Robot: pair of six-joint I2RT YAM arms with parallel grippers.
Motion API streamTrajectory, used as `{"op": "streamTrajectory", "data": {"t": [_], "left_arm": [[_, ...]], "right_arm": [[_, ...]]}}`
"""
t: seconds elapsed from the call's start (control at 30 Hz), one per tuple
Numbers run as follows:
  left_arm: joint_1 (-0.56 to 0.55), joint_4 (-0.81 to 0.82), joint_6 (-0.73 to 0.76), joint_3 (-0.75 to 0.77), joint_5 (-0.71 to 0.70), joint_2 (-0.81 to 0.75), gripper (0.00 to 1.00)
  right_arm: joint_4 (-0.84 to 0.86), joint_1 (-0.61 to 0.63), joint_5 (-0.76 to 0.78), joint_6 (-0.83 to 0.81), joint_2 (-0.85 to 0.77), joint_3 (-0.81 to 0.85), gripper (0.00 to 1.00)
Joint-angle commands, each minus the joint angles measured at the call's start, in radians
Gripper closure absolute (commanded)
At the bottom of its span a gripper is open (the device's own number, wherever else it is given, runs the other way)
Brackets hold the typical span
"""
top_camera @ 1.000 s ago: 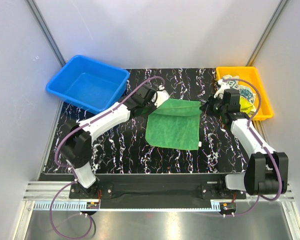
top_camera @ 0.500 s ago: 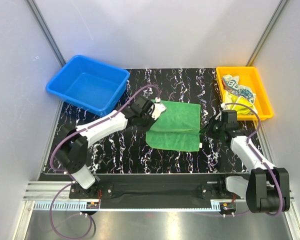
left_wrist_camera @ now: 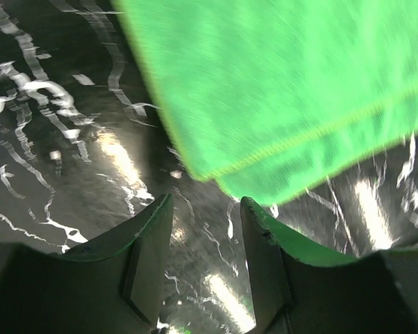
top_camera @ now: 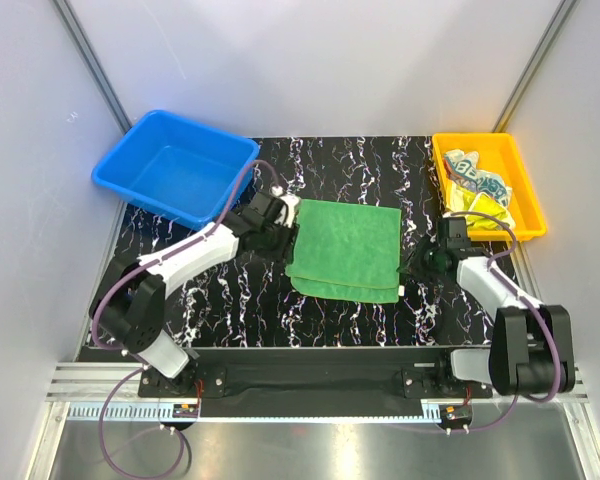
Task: Fold and stack the towels
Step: Fold the towel
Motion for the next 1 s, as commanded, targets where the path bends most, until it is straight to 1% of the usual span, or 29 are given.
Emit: {"op": "streamTrajectory", "data": {"t": [0.0, 0.07, 0.17, 0.37, 0.7, 0.83, 0.97], "left_arm": [[0.066, 0.110, -0.160, -0.036, 0.053, 0.000, 0.52], [0.093, 0.166, -0.195, -0.064, 0.118, 0.000, 0.51], [0.104, 0.228, -0.232, -0.090, 0.174, 0.020, 0.51], [0.107, 0.275, -0.271, -0.108, 0.209, 0.081, 0.52], [0.107, 0.246, -0.280, -0.111, 0.145, 0.101, 0.55], [0.107, 0.245, -0.294, -0.120, 0.139, 0.104, 0.55], [0.107, 0.262, -0.308, -0.153, 0.125, 0.112, 0.56]], "right_arm": [[-0.008, 0.003, 0.002, 0.064, 0.041, 0.029, 0.68], [0.023, 0.003, -0.007, 0.093, 0.044, -0.002, 0.67], [0.058, 0.003, -0.013, 0.115, 0.058, -0.031, 0.68], [0.085, 0.006, -0.024, 0.133, 0.079, -0.059, 0.71], [0.103, 0.015, -0.016, 0.144, 0.084, -0.074, 0.73], [0.118, 0.017, -0.018, 0.150, 0.081, -0.080, 0.80], [0.121, 0.017, -0.022, 0.149, 0.073, -0.079, 0.83]]}}
